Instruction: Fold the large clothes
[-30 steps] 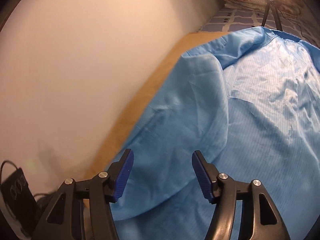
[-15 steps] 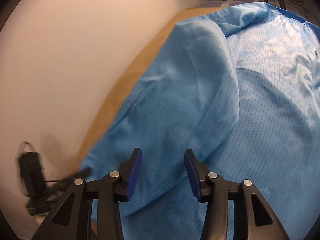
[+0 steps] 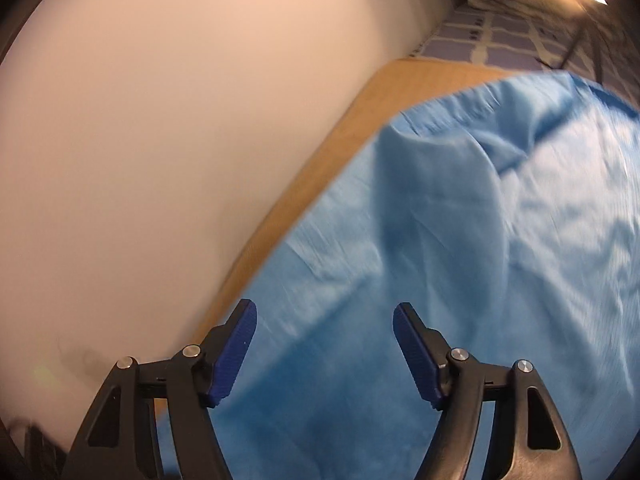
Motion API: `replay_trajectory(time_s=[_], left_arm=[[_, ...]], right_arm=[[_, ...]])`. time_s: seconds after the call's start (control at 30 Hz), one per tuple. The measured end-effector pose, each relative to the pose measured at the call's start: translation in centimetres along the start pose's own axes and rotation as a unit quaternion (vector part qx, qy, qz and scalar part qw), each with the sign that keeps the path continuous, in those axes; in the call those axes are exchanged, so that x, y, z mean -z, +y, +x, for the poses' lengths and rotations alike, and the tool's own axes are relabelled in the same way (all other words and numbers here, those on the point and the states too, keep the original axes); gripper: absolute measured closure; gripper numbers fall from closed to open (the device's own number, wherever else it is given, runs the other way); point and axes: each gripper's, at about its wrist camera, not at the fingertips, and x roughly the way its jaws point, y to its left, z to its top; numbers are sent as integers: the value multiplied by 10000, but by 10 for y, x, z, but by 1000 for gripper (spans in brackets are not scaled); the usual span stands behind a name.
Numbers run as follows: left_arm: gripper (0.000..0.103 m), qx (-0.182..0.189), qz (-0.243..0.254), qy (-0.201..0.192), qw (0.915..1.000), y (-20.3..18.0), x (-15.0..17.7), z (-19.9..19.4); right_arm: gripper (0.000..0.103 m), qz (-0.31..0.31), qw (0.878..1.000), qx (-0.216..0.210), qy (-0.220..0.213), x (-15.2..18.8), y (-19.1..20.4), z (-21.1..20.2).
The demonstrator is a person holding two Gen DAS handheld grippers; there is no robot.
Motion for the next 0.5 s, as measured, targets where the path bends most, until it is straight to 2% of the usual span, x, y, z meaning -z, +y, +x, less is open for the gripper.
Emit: replay_trajectory(time_s=[0.13, 0.23, 0.27, 0.3, 0.33, 0.4, 0.5], left_arm=[[102, 35, 108, 49, 9999, -6, -2, 8], [102, 51, 217, 54, 9997, -9, 0, 7], [102, 36, 277, 45, 9996, -10, 0, 6], [102, 24, 315, 35, 9995, -12, 0, 5], [102, 15, 362, 23, 9993, -13, -1, 4], [102, 23, 433, -10, 9991, -15, -3, 1], [102, 41, 563, -83, 9984, -21, -5, -6]], right_arm=[[29, 136, 9992, 64, 361, -22, 24, 29], [31, 160, 9967, 554, 578, -26, 35, 52], [46, 147, 9953, 703, 655, -26, 38, 58], [79, 146, 9943, 772, 718, -24, 39, 64], [89, 163, 9943, 739, 757, -23, 39, 67], [100, 269, 9955, 557, 723, -18, 36, 65], [103, 261, 9978, 388, 476, -15, 33, 43]])
